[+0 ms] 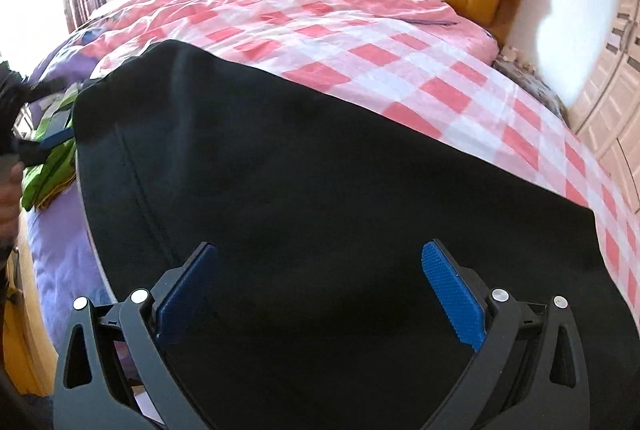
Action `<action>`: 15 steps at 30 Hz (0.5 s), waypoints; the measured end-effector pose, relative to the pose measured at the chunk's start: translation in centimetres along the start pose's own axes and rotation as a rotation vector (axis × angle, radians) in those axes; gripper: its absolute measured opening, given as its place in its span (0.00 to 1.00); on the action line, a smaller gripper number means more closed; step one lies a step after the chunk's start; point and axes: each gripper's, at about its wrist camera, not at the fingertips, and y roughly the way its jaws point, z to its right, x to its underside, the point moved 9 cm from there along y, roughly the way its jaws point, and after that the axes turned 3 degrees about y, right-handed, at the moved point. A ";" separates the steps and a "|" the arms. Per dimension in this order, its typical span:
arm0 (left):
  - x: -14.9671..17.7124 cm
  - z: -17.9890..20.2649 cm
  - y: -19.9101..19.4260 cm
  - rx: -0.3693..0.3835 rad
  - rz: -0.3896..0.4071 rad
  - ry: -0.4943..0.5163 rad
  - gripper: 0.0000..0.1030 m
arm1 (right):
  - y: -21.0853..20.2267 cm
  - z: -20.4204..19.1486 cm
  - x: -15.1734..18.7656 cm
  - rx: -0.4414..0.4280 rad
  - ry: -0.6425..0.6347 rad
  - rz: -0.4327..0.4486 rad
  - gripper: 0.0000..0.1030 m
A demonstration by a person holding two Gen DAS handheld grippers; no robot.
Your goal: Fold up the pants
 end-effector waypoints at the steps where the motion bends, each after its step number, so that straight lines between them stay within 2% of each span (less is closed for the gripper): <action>1: -0.4 -0.1 0.7 0.002 0.000 -0.007 0.96 | -0.2 -0.1 0.1 0.001 -0.002 0.002 0.95; 3: -1.3 -0.6 2.3 0.002 0.006 -0.027 0.96 | -0.4 -0.2 0.0 -0.003 0.000 0.004 0.95; 7: -3.0 -0.6 3.0 0.012 0.024 -0.048 0.98 | -0.2 -0.8 -0.3 -0.020 -0.001 0.006 0.95; 10: -3.6 0.0 1.9 -0.015 0.027 -0.026 0.89 | -0.2 -1.0 -0.2 -0.028 -0.003 0.011 0.95; 11: -3.8 0.0 1.4 -0.038 0.041 -0.017 0.88 | -0.2 -1.0 -0.1 -0.032 0.004 0.012 0.95; 12: -3.9 0.0 1.4 -0.031 0.048 -0.018 0.88 | -0.1 -1.0 0.0 -0.037 0.011 0.011 0.95; 13: -4.0 0.1 1.7 -0.022 0.039 -0.021 0.88 | 0.0 -1.0 0.1 -0.038 0.012 0.008 0.95; 15: -4.1 -1.0 3.0 -0.058 -0.001 -0.060 0.88 | 0.1 -0.9 0.3 -0.034 0.010 0.002 0.95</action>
